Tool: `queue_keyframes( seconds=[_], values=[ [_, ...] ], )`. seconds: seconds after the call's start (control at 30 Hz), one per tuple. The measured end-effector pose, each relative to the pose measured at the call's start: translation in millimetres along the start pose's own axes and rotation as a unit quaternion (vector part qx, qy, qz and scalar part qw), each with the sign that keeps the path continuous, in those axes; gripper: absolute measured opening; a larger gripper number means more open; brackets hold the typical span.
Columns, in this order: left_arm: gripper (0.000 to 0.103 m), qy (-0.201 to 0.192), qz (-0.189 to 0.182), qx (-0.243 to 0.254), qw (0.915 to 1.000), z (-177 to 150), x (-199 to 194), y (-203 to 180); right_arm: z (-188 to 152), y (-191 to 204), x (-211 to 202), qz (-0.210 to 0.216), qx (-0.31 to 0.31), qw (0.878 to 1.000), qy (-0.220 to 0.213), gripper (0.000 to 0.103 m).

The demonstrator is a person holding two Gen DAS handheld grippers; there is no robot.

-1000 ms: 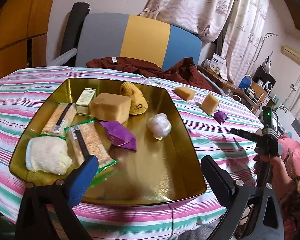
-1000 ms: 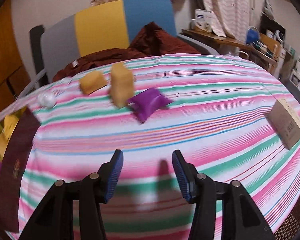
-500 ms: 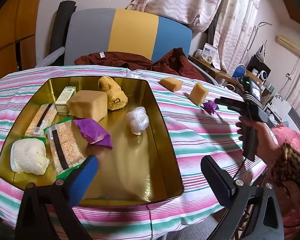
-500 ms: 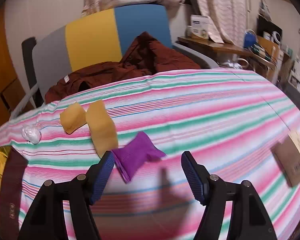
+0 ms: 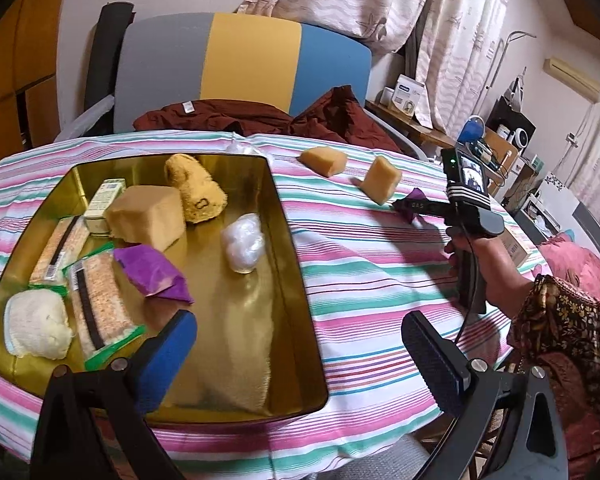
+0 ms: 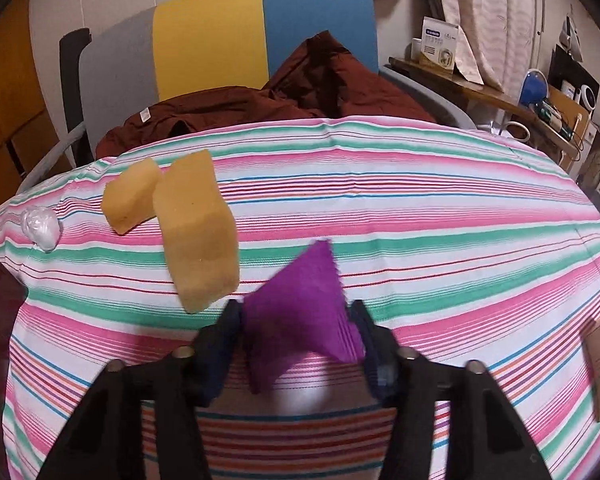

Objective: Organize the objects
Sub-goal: 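Lift the purple packet with the right gripper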

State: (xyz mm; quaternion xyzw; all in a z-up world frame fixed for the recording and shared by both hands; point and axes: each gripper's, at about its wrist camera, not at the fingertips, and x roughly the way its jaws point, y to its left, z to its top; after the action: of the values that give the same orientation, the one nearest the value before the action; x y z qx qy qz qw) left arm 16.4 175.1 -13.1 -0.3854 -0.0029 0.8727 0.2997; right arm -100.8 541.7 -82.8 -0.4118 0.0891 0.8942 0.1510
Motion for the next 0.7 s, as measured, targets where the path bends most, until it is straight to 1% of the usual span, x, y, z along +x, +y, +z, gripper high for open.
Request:
queue_keyframes(
  seconds=[0.07,0.1,0.13,0.4,0.53,0.7],
  values=[
    [0.103,0.001,-0.002,0.006,1.0,3,1,-6,-1,-1,-1,0.004,0.003,1.0,-0.003,0.045],
    [0.103,0.0,-0.003,0.009,1.0,4,2,-9,0,-2,-2,0.006,0.005,1.0,-0.007,0.039],
    [0.103,-0.001,-0.005,0.011,0.9999,5,2,-11,-1,-2,-4,0.007,0.007,1.0,-0.012,0.038],
    [0.103,-0.001,-0.019,0.021,0.9996,21,11,-29,-10,-21,-21,0.022,0.057,0.997,-0.039,0.034],
    [0.103,0.001,-0.027,0.028,0.9992,34,21,-42,-20,-32,-33,0.013,0.08,0.996,-0.049,0.033],
    [0.103,0.008,-0.047,0.029,0.9984,64,48,-63,-33,-38,-45,-0.018,0.086,0.995,-0.055,0.033]
  ],
)
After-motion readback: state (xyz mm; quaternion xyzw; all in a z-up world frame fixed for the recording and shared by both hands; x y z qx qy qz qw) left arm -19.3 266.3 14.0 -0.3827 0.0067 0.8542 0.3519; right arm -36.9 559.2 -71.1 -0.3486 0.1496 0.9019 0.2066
